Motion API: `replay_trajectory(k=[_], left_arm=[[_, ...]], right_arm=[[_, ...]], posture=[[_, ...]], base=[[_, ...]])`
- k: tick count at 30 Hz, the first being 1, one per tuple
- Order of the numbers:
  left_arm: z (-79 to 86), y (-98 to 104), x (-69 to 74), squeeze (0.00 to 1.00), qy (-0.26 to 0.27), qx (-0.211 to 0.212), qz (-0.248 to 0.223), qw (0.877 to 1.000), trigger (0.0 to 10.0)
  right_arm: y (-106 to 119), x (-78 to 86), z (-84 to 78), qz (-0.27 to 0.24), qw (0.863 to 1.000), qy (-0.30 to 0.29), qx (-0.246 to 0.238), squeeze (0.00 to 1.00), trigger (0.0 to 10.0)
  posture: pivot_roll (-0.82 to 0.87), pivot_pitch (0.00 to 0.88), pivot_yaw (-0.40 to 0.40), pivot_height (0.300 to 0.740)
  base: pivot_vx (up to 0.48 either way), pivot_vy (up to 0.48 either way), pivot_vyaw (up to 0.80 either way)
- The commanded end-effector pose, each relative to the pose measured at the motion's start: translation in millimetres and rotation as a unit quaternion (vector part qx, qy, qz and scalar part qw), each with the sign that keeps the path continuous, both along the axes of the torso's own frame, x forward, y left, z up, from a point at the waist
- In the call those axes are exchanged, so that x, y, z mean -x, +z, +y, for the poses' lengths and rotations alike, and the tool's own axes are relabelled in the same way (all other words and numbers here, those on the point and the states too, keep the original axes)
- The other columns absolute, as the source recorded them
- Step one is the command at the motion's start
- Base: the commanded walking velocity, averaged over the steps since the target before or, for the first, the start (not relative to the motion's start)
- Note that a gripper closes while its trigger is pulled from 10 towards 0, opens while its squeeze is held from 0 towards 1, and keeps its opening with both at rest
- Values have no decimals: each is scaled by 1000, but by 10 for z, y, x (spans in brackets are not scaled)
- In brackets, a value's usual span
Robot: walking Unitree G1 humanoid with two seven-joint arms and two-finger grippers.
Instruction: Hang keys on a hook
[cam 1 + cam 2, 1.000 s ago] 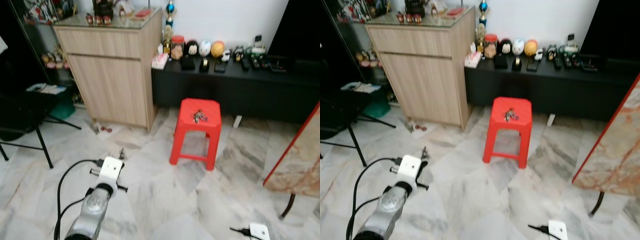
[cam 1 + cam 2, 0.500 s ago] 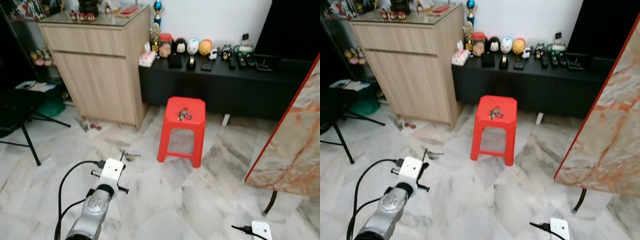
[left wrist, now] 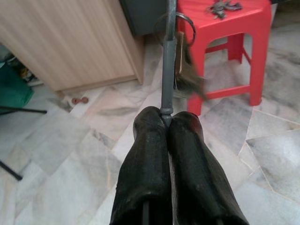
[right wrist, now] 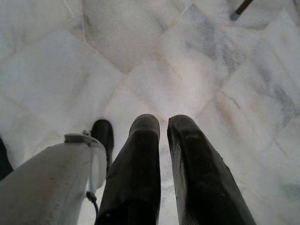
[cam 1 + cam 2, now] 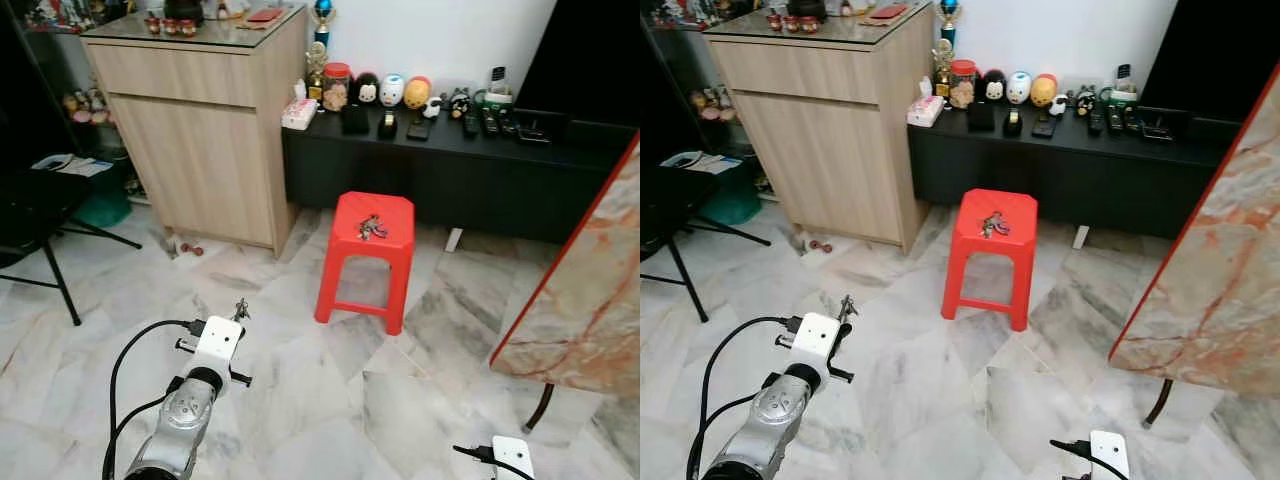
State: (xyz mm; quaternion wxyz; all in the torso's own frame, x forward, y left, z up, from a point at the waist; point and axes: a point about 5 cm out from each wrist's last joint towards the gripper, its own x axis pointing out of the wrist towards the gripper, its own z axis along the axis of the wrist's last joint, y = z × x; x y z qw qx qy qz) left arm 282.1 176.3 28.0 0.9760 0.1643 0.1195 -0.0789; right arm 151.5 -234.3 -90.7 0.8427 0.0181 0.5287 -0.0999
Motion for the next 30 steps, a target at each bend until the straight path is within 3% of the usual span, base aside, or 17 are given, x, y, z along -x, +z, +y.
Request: replay_trajectory(k=[1, 30], left_arm=[[-7, 56, -33, 0, -8, -7, -13, 1000, 10000], [-60, 80, -46, 0, -30, -8, -18, 999, 10000]], right_arm=[[0, 4, -6, 1, 1000, 0, 0, 0, 10000], [-9, 10, 19, 3, 1000, 2, -3, 0, 10000]], posture=[[-62, 0, -31, 740], [-63, 0, -18, 740]], base=[[0, -307, 0], [0, -422, 0]])
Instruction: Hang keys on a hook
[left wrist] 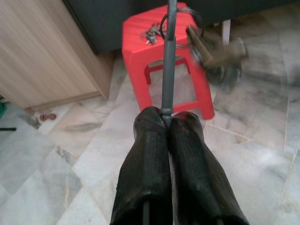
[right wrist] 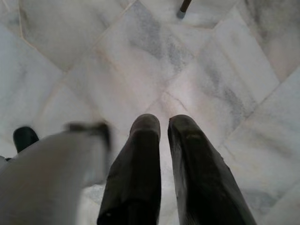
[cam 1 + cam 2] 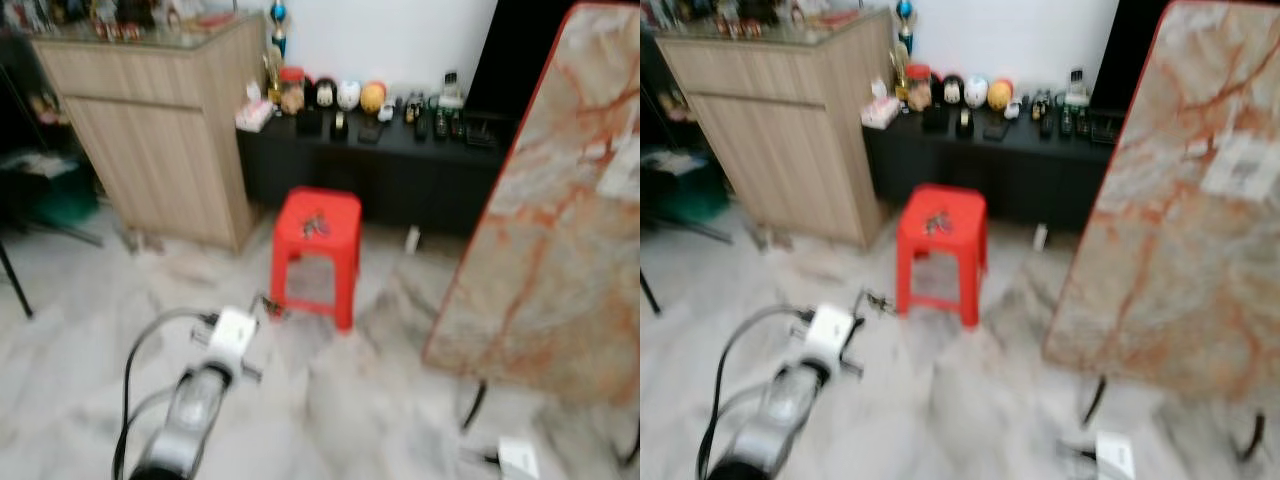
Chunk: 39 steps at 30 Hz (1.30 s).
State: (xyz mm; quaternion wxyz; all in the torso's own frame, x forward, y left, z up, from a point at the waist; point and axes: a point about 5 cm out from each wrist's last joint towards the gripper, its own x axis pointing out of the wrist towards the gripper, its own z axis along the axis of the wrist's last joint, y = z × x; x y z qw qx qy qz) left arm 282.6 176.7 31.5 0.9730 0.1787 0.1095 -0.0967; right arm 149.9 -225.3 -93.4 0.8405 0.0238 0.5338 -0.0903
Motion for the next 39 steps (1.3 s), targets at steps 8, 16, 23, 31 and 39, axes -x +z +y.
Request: replay_trajectory(k=[8, 16, 23, 31, 39], left_arm=[[-41, 75, -59, 0, -11, 2, -16, 1000, 10000], [-47, 68, -36, 0, -6, 10, -19, 1000, 10000], [-70, 85, -60, 0, -8, 15, -25, 1000, 10000], [-72, 117, -113, 0, -8, 17, -29, 999, 10000], [-73, 152, -149, 0, -12, 14, -35, 999, 10000]], right_arm=[[20, -19, -56, -4, 1000, -4, 5, 0, 10000], [28, -23, -81, -3, 1000, -3, 8, 0, 10000], [30, -12, -107, -1, 1000, 6, 13, 0, 10000], [18, 14, -99, 3, 1000, 9, 13, 0, 10000], [16, 15, -92, 4, 1000, 8, 11, 0, 10000]], posture=[[-60, 0, -18, 740], [-61, 0, -26, 740], [-60, 0, -31, 740], [-63, 0, -21, 740], [-63, 0, -18, 740]], base=[[0, -464, 0], [0, -464, 0], [0, -455, 0], [0, -454, 0], [0, -455, 0]])
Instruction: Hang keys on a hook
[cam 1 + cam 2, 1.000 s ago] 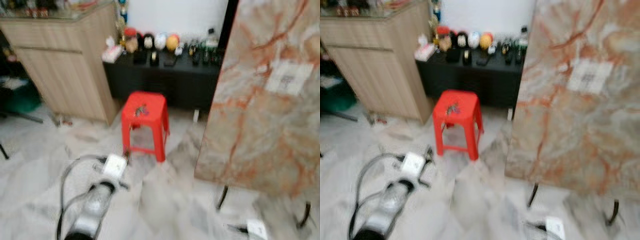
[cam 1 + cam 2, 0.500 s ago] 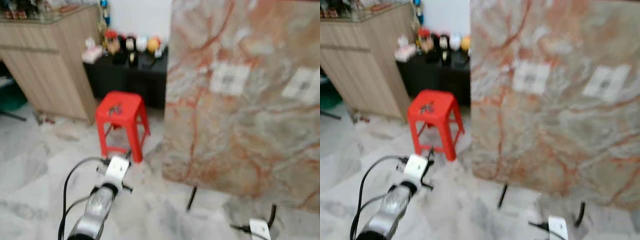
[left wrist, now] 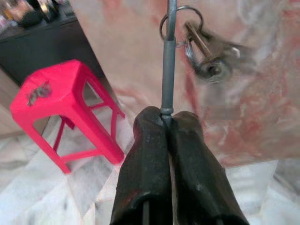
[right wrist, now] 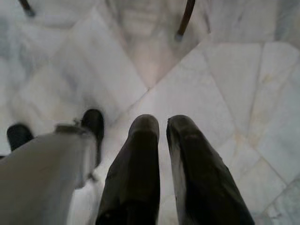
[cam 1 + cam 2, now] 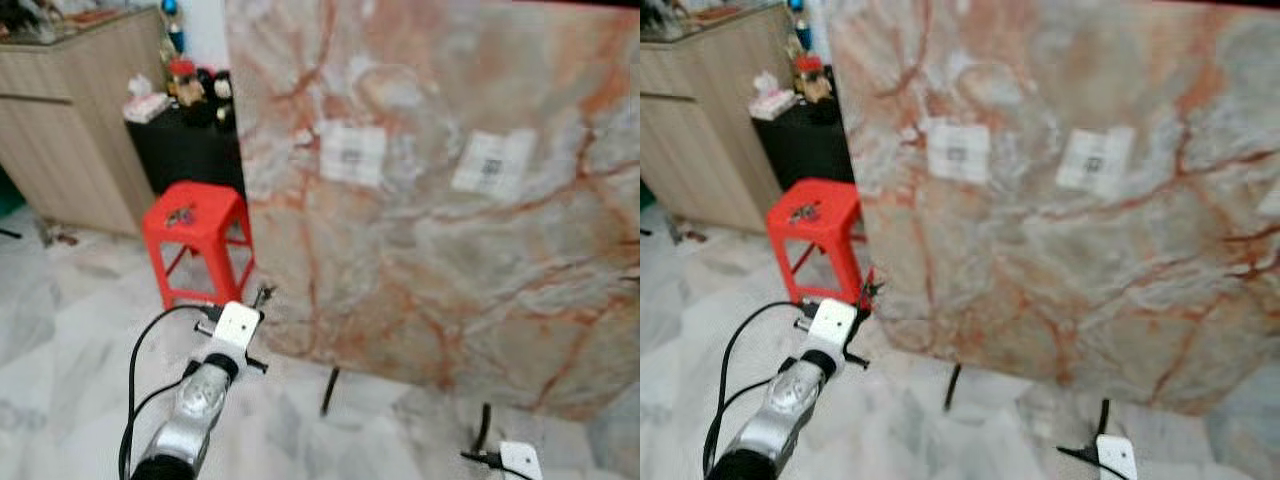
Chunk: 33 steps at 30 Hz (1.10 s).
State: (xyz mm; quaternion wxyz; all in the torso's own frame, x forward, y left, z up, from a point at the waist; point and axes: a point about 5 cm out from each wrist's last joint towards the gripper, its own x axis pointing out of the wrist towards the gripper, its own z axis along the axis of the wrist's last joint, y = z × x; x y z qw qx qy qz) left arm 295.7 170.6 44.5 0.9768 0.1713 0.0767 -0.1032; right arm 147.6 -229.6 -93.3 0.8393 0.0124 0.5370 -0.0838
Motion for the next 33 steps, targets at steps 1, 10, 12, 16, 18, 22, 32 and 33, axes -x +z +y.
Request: replay_trajectory(k=[1, 10, 12, 16, 18, 22, 32, 33], left_arm=[[-12, 22, -17, 0, -1, 3, -5, 1000, 10000], [67, -3, 6, 0, 34, 0, -5, 999, 10000], [91, -9, 6, 0, 45, 0, -3, 999, 10000], [141, 23, 5, 0, 58, 0, -13, 998, 10000], [169, 53, -7, 0, 66, -5, -20, 998, 10000], [198, 115, -40, 0, 81, -4, -34, 996, 10000], [176, 217, -97, 0, 102, -1, -62, 993, 10000], [179, 225, -101, 0, 105, -1, -64, 992, 10000]], right_arm=[[15, -9, -49, -1, 1000, -4, 5, 0, 10000], [26, -25, -68, -1, 1000, -1, 8, 0, 10000], [28, -27, -73, -1, 1000, 0, 8, 0, 10000], [35, -35, -88, -1, 1000, 5, 10, 0, 10000], [39, -38, -97, -1, 1000, 6, 11, 0, 10000], [46, -48, -110, -1, 1000, 10, 13, 0, 10000], [58, -72, -118, -4, 1000, 25, 17, 0, 10000], [59, -72, -119, -4, 1000, 25, 17, 0, 10000]], posture=[[-63, 0, -18, 740], [-51, 0, -36, 740], [-51, 0, -39, 740], [-51, 0, -50, 740], [-47, 0, -58, 740], [-47, 0, -64, 740], [-56, 0, -69, 740], [-56, 0, -69, 740]], base=[[0, -454, 0], [0, -399, 0], [0, 0, 0], [0, 0, 0], [0, 0, 0], [0, 0, 0], [0, 0, 0], [0, 0, 0]])
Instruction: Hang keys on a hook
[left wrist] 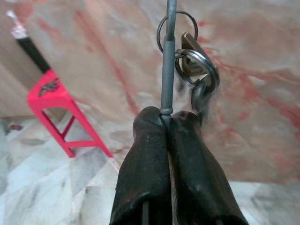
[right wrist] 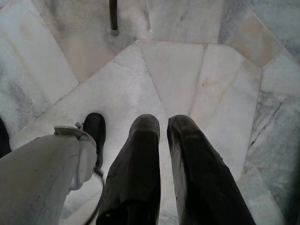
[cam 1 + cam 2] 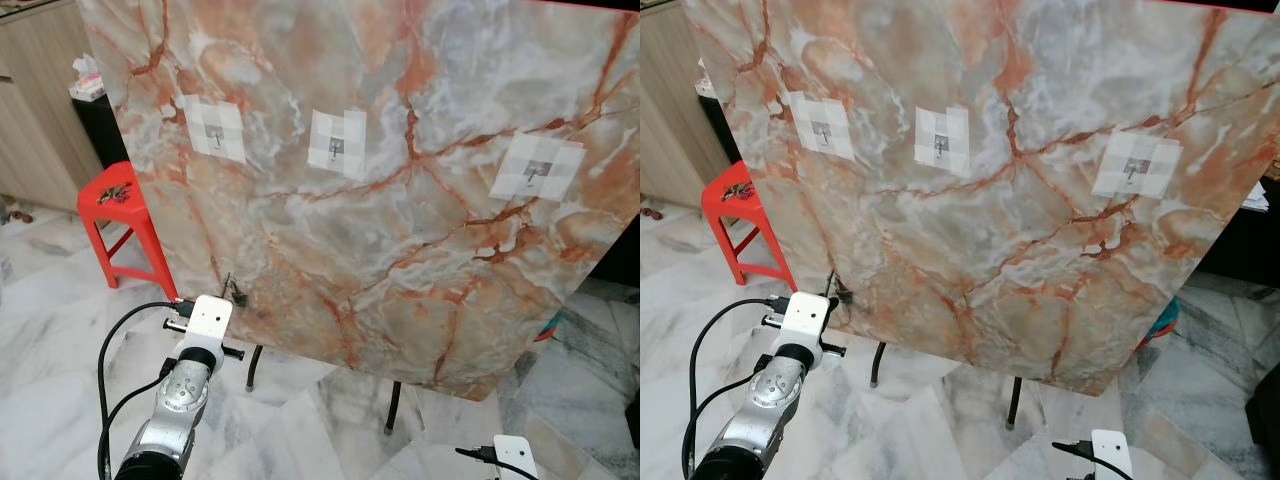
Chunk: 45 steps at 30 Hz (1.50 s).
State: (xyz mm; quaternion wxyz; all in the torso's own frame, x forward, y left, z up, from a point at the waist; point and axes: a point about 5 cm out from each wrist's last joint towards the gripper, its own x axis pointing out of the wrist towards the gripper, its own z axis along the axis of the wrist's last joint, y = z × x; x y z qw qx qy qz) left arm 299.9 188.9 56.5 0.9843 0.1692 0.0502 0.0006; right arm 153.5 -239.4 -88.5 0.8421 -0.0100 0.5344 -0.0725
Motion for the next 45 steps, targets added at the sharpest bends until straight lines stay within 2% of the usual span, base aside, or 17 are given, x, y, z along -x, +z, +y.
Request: replay_trajectory(k=[1, 8, 15, 22, 26, 40, 45], left_arm=[[7, 122, -67, 0, 13, -1, -24, 1000, 10000], [43, 152, -78, 0, 25, -3, -32, 999, 10000], [12, 174, -90, 0, 23, 0, -39, 999, 10000], [-127, 261, -95, 0, -18, 28, -69, 997, 10000], [-157, 293, -97, 0, -24, 33, -79, 996, 10000], [-143, 356, -141, 0, -12, 1, -91, 996, 10000], [-150, 360, -152, 0, -11, 2, -90, 996, 10000]], right_arm=[[13, -17, -22, -1, 1000, 8, 6, 0, 10000], [15, -26, -15, -2, 1000, 16, 5, 0, 10000], [16, -26, -15, -2, 1000, 17, 4, 0, 10000], [16, -23, -23, -5, 1000, 4, -1, 0, 10000], [18, -26, -22, -9, 1000, 0, -4, 0, 10000], [24, -37, -25, -10, 1000, 2, -6, 0, 10000], [25, -39, -26, -10, 1000, 3, -6, 0, 10000]], posture=[[-57, 0, -68, 740], [-58, 0, -67, 740], [-59, 0, -67, 740], [-59, 0, -74, 740], [-60, 0, -77, 740], [-61, 0, -84, 740], [-62, 0, -83, 740]], base=[[0, 0, 800], [0, 0, 800], [0, 0, 800], [0, 0, 0], [0, 0, 0], [0, 0, 0], [0, 0, 0]])
